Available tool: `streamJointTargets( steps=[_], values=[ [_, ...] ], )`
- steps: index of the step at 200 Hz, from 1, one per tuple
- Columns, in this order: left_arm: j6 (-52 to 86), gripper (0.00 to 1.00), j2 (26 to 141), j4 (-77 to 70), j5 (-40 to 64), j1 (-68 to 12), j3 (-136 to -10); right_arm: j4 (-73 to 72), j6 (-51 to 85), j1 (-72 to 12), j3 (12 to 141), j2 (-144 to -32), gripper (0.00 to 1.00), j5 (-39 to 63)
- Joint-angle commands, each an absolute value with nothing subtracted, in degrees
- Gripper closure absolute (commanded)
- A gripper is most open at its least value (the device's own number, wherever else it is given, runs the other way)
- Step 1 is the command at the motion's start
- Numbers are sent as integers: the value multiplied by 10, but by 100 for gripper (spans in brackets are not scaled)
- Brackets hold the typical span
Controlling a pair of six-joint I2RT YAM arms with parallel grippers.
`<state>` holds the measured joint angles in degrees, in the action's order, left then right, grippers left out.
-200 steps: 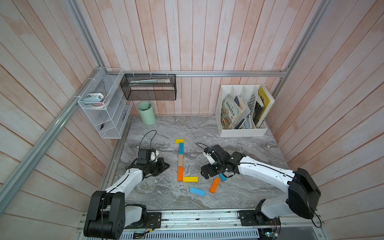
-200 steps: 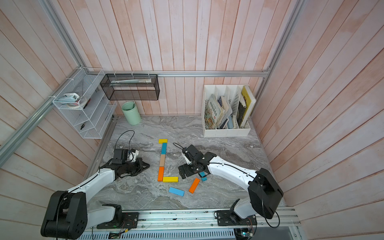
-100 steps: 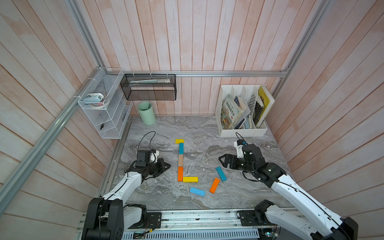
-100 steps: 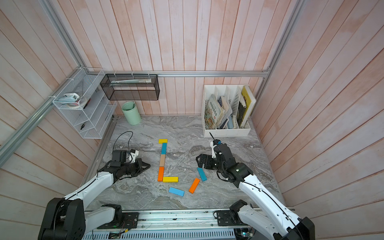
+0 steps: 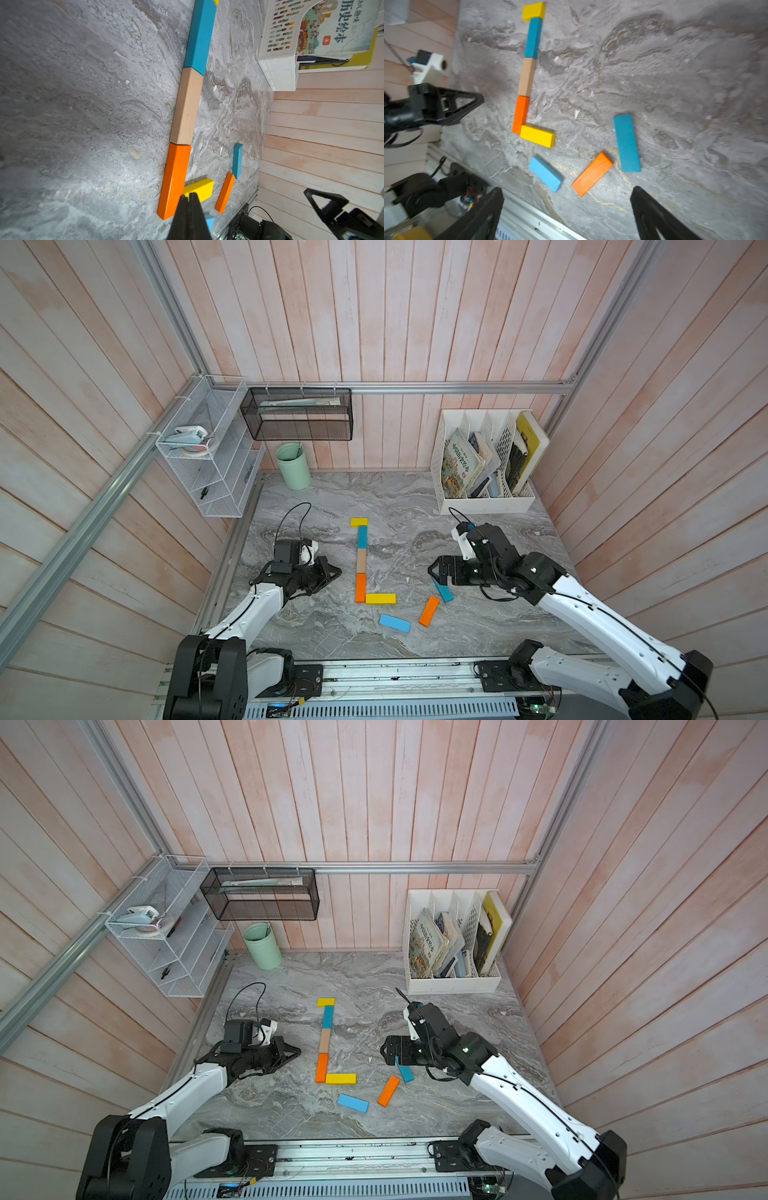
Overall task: Assemble a giraffe with building blocks
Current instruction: Pick up the building block from the center of the board.
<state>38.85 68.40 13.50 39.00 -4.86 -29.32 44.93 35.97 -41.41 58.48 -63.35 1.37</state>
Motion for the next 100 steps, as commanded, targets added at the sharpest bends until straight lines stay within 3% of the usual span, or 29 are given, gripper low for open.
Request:
streamJointTargets(
  steps=[1, 25, 35, 50, 76, 100],
  values=[
    [393, 100, 696, 131, 393, -46, -314, 518, 346, -439, 603, -683, 2, -145],
    [385, 100, 712, 148, 384, -46, -333, 455, 364, -435, 575, -665, 2, -123],
    [381, 100, 719, 154, 382, -46, -341, 433, 362, -422, 557, -655, 17, -84],
    [380, 100, 725, 157, 380, -46, -346, 451, 387, -391, 552, -676, 28, 5],
    [380, 100, 734, 151, 385, -46, -346, 491, 459, -404, 557, -735, 43, 121],
    [376, 100, 738, 148, 393, -46, -347, 410, 568, -431, 516, -728, 44, 195]
  ],
)
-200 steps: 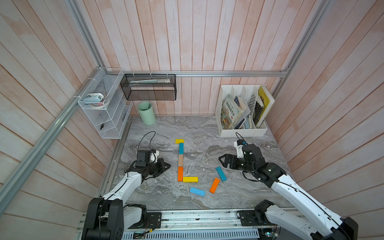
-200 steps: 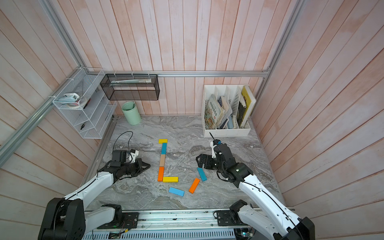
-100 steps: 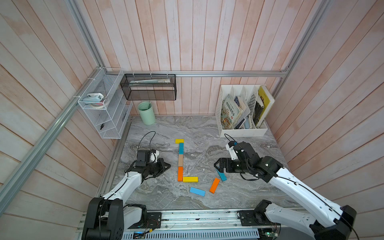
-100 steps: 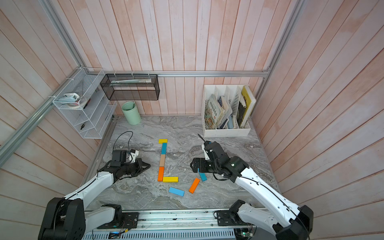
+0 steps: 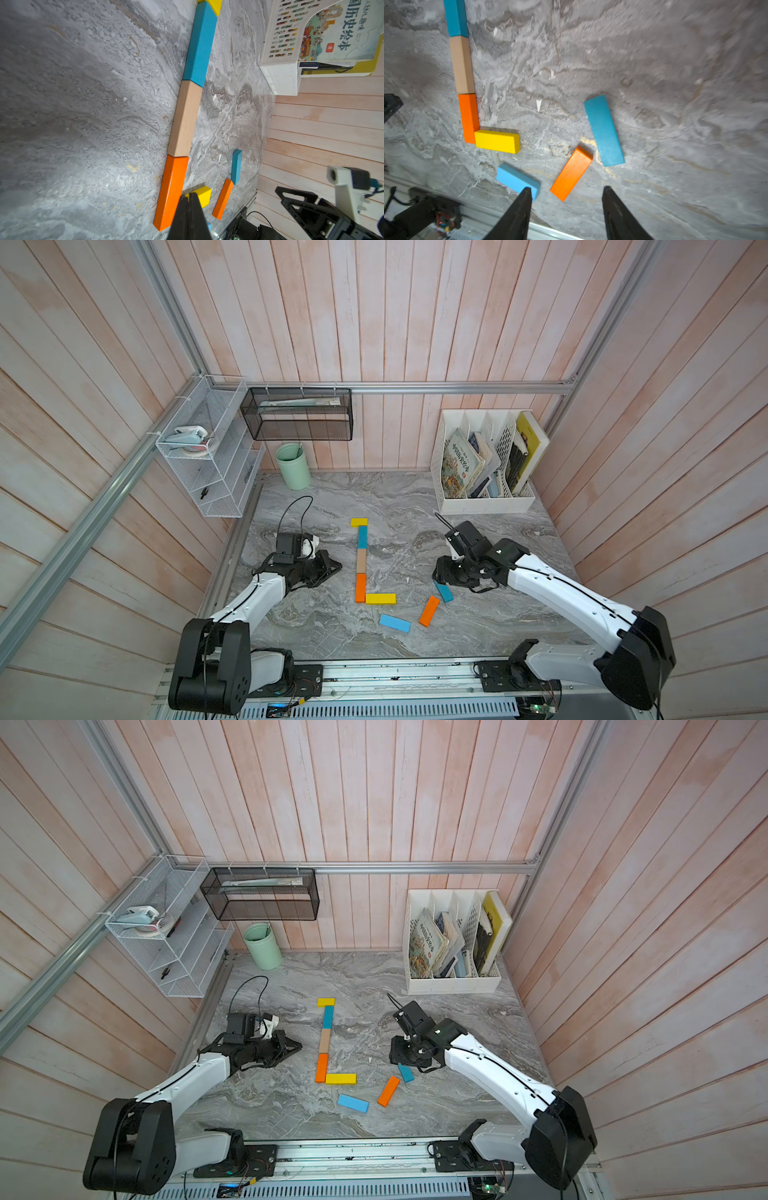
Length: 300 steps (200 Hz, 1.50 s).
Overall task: Assemble a giraffe with building blocks
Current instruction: Pick up the building block from the center of the board.
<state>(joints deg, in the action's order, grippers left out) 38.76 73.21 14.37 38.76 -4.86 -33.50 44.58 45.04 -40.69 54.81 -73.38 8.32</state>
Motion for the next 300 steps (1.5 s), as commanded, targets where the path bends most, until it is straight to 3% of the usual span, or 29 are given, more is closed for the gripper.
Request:
streamJointTargets(
  steps=[1, 43, 122, 218, 229, 235, 247, 265, 284, 300],
  values=[
    [376, 100, 738, 148, 394, -46, -348, 407, 571, -432, 515, -728, 44, 197],
    [376, 100, 741, 132, 414, -46, -346, 447, 645, -470, 533, -788, 37, 160],
    [381, 100, 715, 133, 429, -46, -339, 393, 750, -498, 467, -823, 37, 133],
    [382, 100, 712, 130, 434, -46, -328, 355, 703, -473, 459, -893, 37, 111],
    [382, 100, 713, 131, 434, -46, -328, 357, 691, -472, 466, -903, 45, 101],
    [382, 100, 713, 131, 434, -46, -329, 362, 684, -471, 470, -908, 59, 94],
    [381, 100, 711, 134, 434, -46, -329, 372, 674, -471, 480, -914, 75, 82],
    [381, 100, 711, 134, 432, -46, -327, 383, 655, -472, 492, -917, 79, 66],
    [381, 100, 714, 133, 432, -46, -328, 401, 598, -472, 515, -931, 93, 51],
    [381, 100, 717, 131, 432, -46, -328, 432, 531, -473, 552, -950, 94, 25]
  ],
)
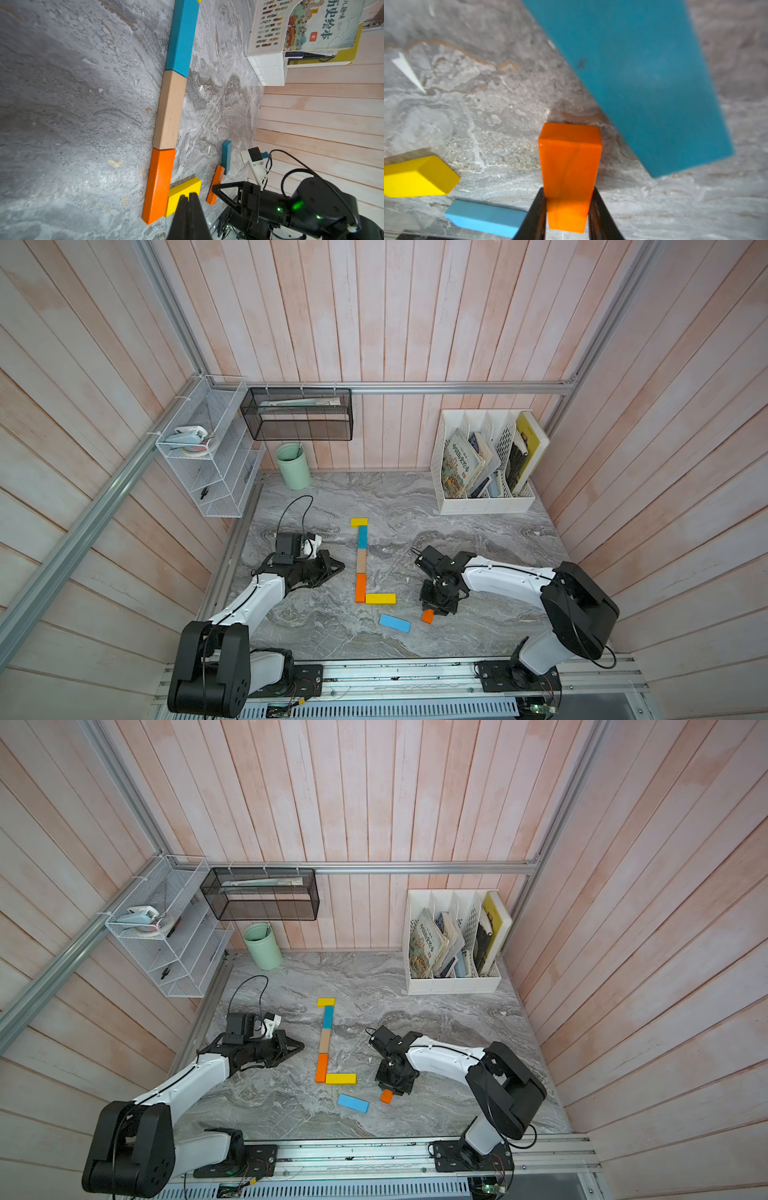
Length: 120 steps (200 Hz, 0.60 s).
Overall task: Assemble a giraffe with building blocks
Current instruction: Pick up the building block from the center of the board.
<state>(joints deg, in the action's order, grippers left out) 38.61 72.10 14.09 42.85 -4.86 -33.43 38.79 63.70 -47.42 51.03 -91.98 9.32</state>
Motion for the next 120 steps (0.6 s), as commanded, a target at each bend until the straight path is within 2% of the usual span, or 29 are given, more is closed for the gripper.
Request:
streamJointTargets(
  steps=[1, 51, 80, 93, 120],
  values=[
    [381, 100, 717, 131, 432, -46, -328, 433, 526, -474, 554, -951, 95, 22],
    [375, 100, 718, 135, 428, -46, -332, 511, 314, -477, 666, -986, 91, -96],
    [371, 100, 726, 137, 424, -46, -333, 493, 223, -476, 688, -978, 92, -142],
    [370, 100, 730, 138, 424, -46, -335, 466, 168, -473, 690, -964, 100, -156],
    [365, 100, 731, 147, 417, -46, -348, 439, 2, -460, 691, -938, 100, -143]
  ],
)
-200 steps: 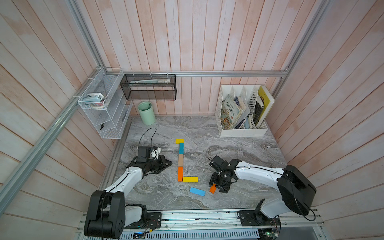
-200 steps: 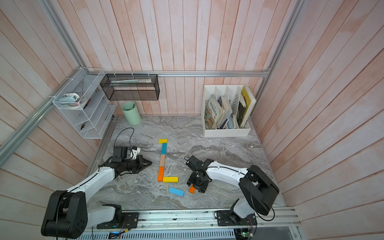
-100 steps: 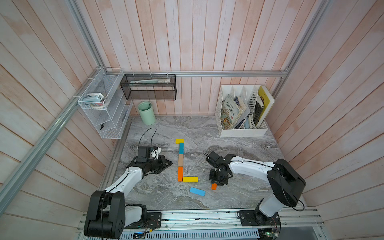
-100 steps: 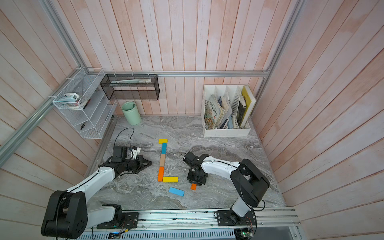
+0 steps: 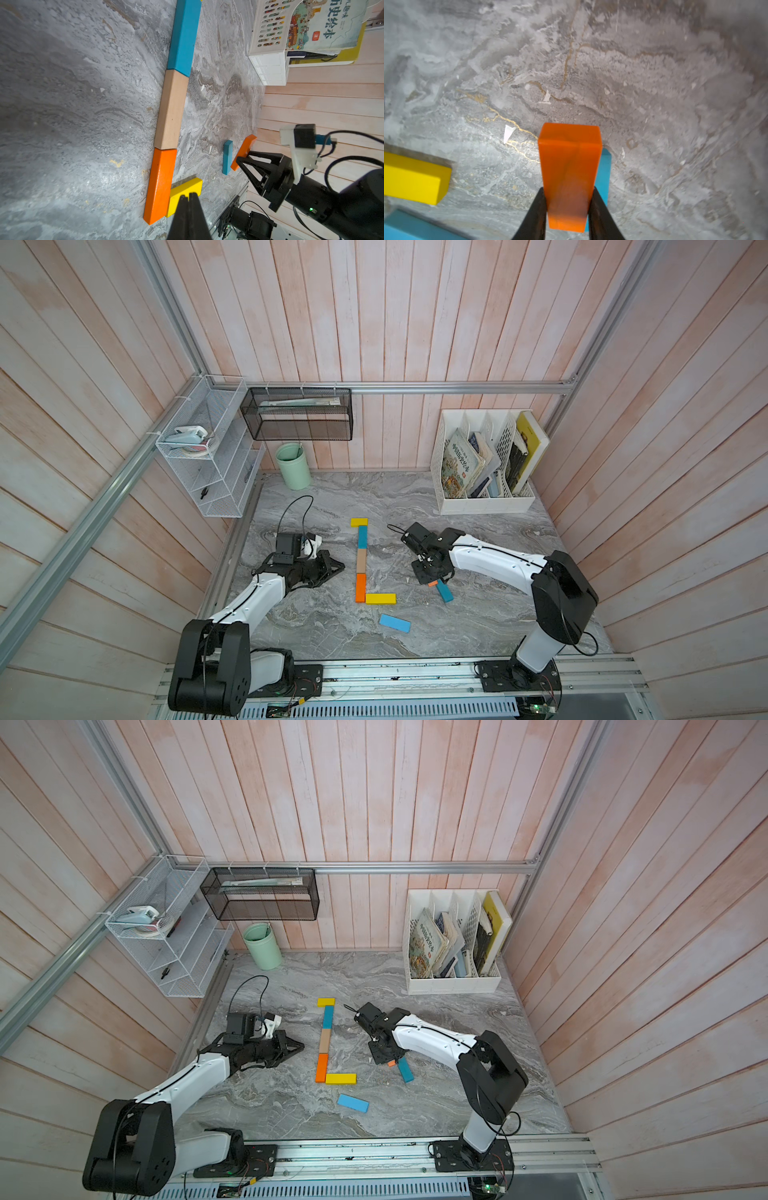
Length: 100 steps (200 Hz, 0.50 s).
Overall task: Assemble a giraffe with building blocks
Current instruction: Pick up the building block from the center of the board.
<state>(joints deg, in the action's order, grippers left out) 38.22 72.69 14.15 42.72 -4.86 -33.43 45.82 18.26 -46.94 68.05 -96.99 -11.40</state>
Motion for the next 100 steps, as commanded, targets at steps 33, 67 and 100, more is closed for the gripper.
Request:
streamJointTargets(
  steps=[33, 67, 100],
  values=[
    [364, 100, 735, 158, 414, -46, -362, 441, -172, -459, 669, -907, 100, -97],
    [366, 100, 733, 165, 407, -46, -369, 447, -308, -460, 628, -860, 100, 12],
    [373, 100, 731, 163, 401, -46, -365, 471, -412, -467, 600, -841, 100, 135]
  ],
)
